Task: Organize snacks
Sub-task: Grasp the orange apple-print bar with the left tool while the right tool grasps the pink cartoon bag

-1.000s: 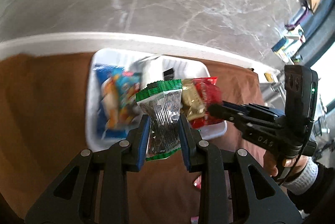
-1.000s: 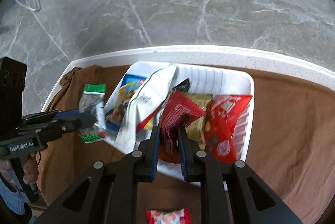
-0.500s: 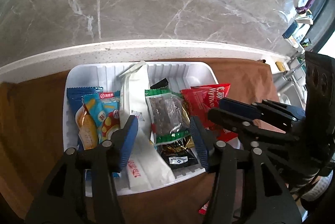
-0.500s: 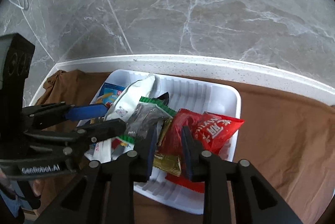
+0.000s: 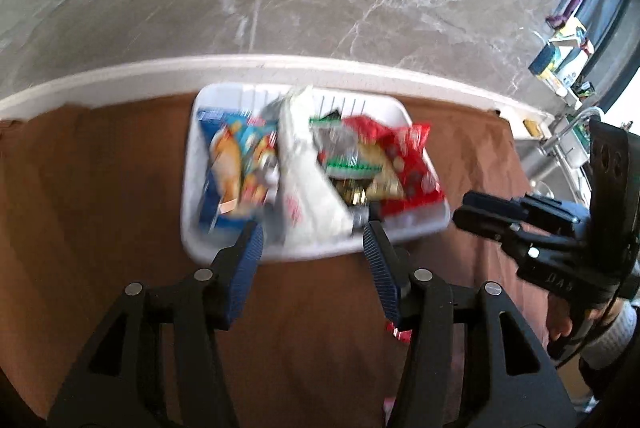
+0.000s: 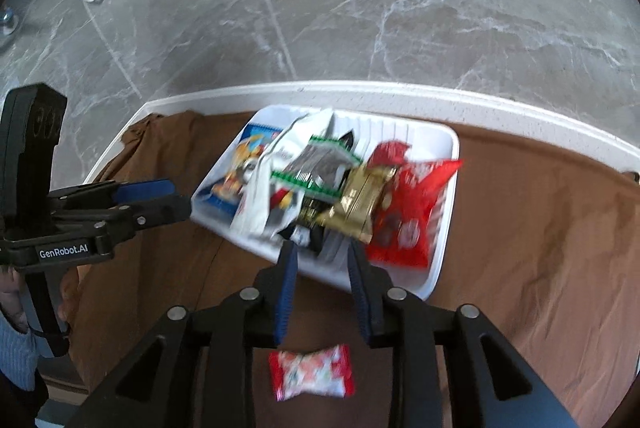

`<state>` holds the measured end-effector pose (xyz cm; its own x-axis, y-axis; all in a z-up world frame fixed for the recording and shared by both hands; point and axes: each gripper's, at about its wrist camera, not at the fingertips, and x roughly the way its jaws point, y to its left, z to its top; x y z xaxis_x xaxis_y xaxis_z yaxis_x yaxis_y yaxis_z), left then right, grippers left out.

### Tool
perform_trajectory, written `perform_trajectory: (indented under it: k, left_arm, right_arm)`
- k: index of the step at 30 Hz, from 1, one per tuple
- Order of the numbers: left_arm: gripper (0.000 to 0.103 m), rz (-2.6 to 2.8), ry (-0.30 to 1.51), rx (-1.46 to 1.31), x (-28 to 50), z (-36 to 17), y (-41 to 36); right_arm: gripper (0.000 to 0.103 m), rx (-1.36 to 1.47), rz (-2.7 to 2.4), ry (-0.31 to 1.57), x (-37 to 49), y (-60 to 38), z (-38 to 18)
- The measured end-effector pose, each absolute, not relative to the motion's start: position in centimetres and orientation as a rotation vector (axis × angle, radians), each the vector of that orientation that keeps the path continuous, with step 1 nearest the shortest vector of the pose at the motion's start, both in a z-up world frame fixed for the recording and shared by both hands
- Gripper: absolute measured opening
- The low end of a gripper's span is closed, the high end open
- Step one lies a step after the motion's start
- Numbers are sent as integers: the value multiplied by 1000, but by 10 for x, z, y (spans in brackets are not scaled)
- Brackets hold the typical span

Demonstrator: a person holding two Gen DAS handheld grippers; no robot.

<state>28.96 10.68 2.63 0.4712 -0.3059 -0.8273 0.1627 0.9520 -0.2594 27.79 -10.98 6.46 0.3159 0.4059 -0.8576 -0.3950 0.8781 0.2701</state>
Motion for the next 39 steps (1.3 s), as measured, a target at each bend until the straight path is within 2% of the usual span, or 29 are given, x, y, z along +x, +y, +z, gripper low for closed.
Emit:
perform_trajectory:
  k: [18,22,39]
  left_arm:
    - [50,-231,1239,-49,105,-24,145]
    - [50,-236,1272,-28,80,-34,148]
    - [50,-249,1331,40,76,-66,144]
  right_arm:
    - [35,-5,647,1267,163,-103,55]
    - [39,-10,684,1300,143,-97,51]
    - [41,-38,711,1385,98,-78,29]
